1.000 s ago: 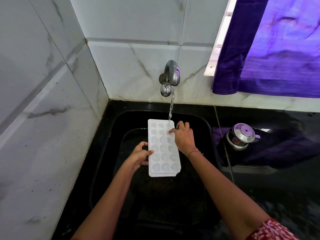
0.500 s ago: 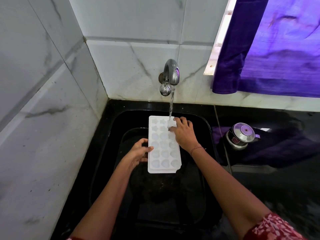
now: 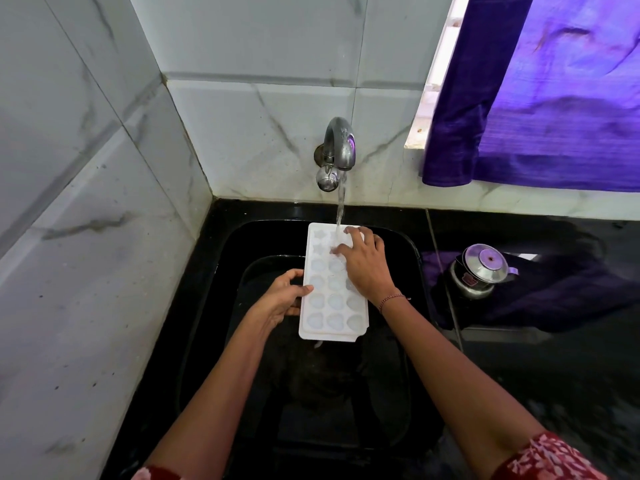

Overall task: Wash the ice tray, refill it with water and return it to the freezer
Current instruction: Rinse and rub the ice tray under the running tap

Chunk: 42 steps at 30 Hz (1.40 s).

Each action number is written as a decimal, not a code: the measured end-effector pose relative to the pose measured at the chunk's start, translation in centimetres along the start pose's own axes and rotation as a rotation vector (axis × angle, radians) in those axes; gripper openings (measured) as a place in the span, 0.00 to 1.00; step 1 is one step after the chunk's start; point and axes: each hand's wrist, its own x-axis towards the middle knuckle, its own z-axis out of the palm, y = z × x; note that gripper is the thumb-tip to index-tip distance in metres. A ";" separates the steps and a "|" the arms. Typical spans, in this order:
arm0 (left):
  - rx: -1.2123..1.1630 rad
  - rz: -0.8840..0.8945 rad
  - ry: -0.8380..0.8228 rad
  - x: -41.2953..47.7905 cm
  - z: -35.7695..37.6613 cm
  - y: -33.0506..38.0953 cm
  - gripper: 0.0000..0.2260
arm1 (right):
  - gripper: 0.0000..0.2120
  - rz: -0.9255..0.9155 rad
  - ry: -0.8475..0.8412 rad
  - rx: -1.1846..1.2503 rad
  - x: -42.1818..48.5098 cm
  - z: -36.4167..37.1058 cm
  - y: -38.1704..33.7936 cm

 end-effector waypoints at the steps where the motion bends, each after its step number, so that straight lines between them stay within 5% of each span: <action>1: 0.002 0.000 -0.003 0.0 0.0 0.1 0.11 | 0.16 0.003 -0.014 0.005 0.0 -0.1 0.1; 21: 0.022 0.004 -0.051 0.2 0.6 0.8 0.14 | 0.22 0.020 0.021 0.041 0.1 -1.1 0.1; 42: -0.006 -0.013 -0.036 -0.1 1.6 -0.4 0.15 | 0.20 -0.016 -0.138 0.011 0.0 -0.4 -0.1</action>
